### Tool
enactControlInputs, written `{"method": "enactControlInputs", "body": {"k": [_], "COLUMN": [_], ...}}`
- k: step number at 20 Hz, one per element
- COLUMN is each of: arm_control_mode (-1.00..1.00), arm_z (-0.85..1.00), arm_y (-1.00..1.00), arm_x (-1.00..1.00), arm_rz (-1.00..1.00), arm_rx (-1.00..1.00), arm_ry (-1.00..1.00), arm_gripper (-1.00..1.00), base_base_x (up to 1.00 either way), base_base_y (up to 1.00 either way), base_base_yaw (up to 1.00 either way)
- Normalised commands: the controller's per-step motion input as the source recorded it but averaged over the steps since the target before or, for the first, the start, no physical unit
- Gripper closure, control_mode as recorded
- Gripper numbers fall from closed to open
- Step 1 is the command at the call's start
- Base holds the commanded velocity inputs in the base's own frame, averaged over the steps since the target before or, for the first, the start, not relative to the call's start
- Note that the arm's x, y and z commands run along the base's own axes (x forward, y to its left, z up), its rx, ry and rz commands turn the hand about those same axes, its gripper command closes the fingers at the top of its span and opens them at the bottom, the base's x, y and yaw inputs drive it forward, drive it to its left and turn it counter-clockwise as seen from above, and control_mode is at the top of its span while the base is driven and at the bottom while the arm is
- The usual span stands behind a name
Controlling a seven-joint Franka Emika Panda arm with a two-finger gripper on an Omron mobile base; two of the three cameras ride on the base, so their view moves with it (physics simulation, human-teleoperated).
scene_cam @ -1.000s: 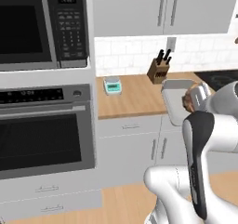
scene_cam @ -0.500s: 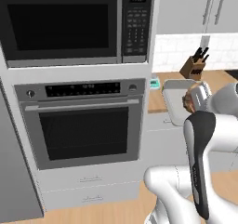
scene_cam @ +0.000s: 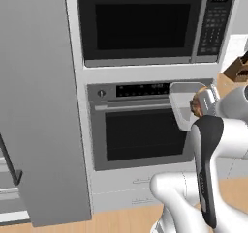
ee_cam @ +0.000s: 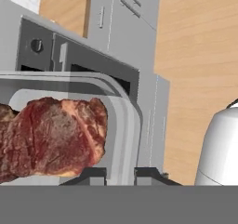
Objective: Take the meat container that has the steak and place it on the second highest rack of the freezer. Then take the vegetable container that has the sweet potato and eggplant and place it on the highest rack of the freezer.
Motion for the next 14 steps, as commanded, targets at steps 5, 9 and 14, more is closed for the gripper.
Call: {"method": "enactControlInputs", "body": {"k": [5,9,14], "arm_control_mode": [1.0,1.0,1.0], "arm_z": [0.0,0.0,0.0], "arm_y": [0.0,0.0,0.0], "arm_x": [0.0,0.0,0.0], "arm_rz": [0.0,0.0,0.0], "arm_rx": [0.0,0.0,0.0], "arm_ry": [0.0,0.0,0.0], "arm_gripper": [1.0,1.0,1.0], "base_base_x": [0.0,0.0,0.0], "base_base_y": [1.0,1.0,1.0], "base_base_yaw": [0.01,0.08,0.14]}}
